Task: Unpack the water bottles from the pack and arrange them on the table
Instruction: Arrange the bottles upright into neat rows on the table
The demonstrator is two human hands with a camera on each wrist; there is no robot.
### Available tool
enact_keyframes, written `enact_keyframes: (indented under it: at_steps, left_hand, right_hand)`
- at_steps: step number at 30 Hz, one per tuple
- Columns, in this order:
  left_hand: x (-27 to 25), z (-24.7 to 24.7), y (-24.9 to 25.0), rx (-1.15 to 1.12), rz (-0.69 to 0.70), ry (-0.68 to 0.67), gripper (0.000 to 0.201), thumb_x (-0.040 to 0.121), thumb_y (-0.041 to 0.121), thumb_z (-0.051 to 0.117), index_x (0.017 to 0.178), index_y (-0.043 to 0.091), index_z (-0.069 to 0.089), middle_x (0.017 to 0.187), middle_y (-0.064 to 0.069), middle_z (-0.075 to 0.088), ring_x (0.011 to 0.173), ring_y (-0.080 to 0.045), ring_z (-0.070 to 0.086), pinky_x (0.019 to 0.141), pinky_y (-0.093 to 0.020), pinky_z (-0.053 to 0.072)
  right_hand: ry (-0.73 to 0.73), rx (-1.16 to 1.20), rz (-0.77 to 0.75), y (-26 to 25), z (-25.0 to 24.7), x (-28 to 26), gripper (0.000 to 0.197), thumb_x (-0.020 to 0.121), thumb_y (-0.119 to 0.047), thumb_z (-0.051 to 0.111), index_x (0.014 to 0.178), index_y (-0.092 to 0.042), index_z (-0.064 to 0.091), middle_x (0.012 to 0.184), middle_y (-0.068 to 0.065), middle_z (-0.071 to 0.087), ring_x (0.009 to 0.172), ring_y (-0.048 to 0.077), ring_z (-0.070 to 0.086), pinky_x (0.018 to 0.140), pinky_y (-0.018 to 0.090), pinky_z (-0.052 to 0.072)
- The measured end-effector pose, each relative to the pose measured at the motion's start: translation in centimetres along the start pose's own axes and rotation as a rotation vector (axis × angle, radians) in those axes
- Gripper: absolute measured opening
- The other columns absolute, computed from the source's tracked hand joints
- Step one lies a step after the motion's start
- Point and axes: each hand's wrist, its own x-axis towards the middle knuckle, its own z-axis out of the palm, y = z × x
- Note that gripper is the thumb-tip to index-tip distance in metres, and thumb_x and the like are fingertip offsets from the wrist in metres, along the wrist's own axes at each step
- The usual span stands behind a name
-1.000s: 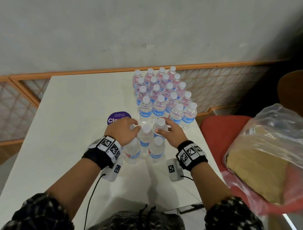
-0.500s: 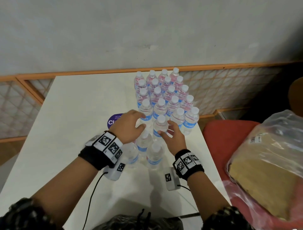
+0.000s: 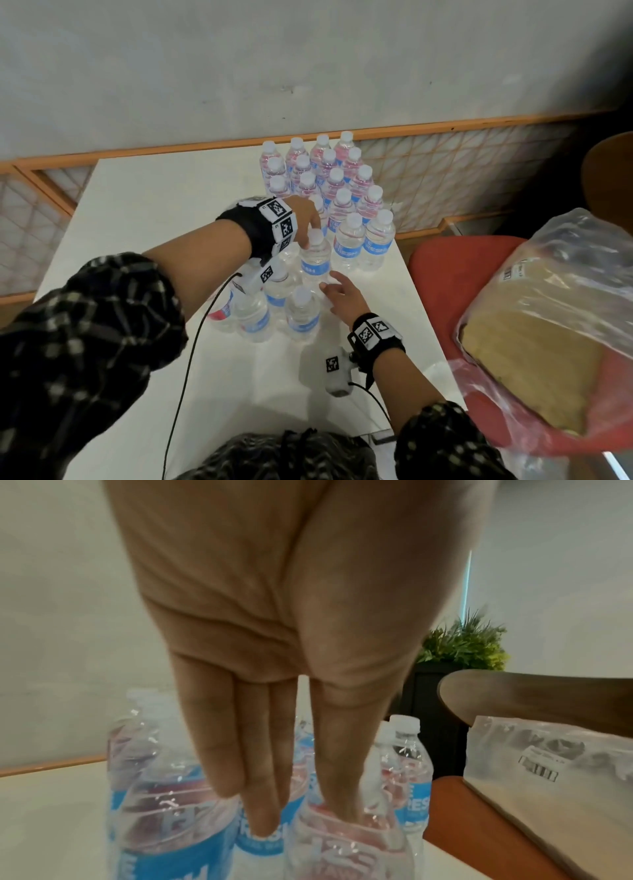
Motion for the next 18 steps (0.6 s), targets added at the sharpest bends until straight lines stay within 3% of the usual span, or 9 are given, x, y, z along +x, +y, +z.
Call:
enact_keyframes:
  at_steps: [4,7,11,14,16,18]
  left_hand:
    - [0.2,0.8,-0.1,-0.046,0.034,0.05,0.056,0.082,0.028,0.071,0.134,0.019,0.053,0.127,-0.004,0.057,0.115,-0.024,0.054,0.094,-0.03,0.042]
    - [0.6,1.0,0.0,-0.054,0.05,0.098,0.048,0.081,0.028,0.072,0.126,0.018,0.059,0.121,-0.007,0.062,0.107,-0.024,0.058,0.087,-0.03,0.045]
    - [1.1,0.9,0.2,-0.099,-0.001,0.129,0.05,0.082,0.03,0.07,0.127,0.011,0.057,0.091,-0.007,0.068,0.096,-0.023,0.065,0.08,-0.029,0.048]
    - [1.5,0.8,0.4,-0.087,-0.011,0.154,0.034,0.082,0.031,0.071,0.107,0.009,0.062,0.063,0.0,0.055,0.085,-0.022,0.062,0.073,-0.028,0.047]
    - [1.6,0.8,0.6,-0.068,-0.018,0.169,0.027,0.082,0.032,0.071,0.093,0.014,0.054,0.057,0.003,0.046,0.08,-0.021,0.057,0.062,-0.024,0.041]
    - [1.7,0.6,0.8,-0.054,-0.017,0.175,0.027,0.082,0.031,0.071,0.097,0.013,0.057,0.057,0.004,0.043,0.083,-0.022,0.057,0.067,-0.026,0.043]
  right_hand:
    - [-0.055,0.019,0.002,0.1,-0.3,0.1,0.056,0.088,-0.041,0.061,0.14,-0.036,0.038,0.135,0.004,0.051,0.121,0.02,0.051,0.106,0.044,0.041]
    - [-0.093,0.061,0.022,0.0,-0.6,0.2,0.061,0.088,-0.04,0.062,0.142,-0.035,0.035,0.14,0.002,0.046,0.126,0.019,0.047,0.106,0.041,0.04]
    - [-0.106,0.222,0.063,0.0,-0.7,0.3,0.064,0.09,-0.032,0.061,0.146,-0.029,0.03,0.149,-0.002,0.035,0.132,0.018,0.039,0.101,0.036,0.036]
    - [-0.093,0.296,0.073,0.4,-0.7,0.2,0.063,0.09,-0.026,0.061,0.146,-0.027,0.031,0.15,-0.003,0.035,0.132,0.017,0.039,0.102,0.035,0.035]
    - [-0.093,0.329,0.076,0.5,-0.9,0.2,0.063,0.091,-0.023,0.061,0.146,-0.027,0.031,0.149,-0.003,0.035,0.132,0.017,0.039,0.102,0.034,0.036]
    - [-0.101,0.344,0.078,0.4,-0.9,0.2,0.063,0.091,-0.022,0.06,0.146,-0.028,0.031,0.15,-0.003,0.034,0.133,0.017,0.038,0.104,0.035,0.035]
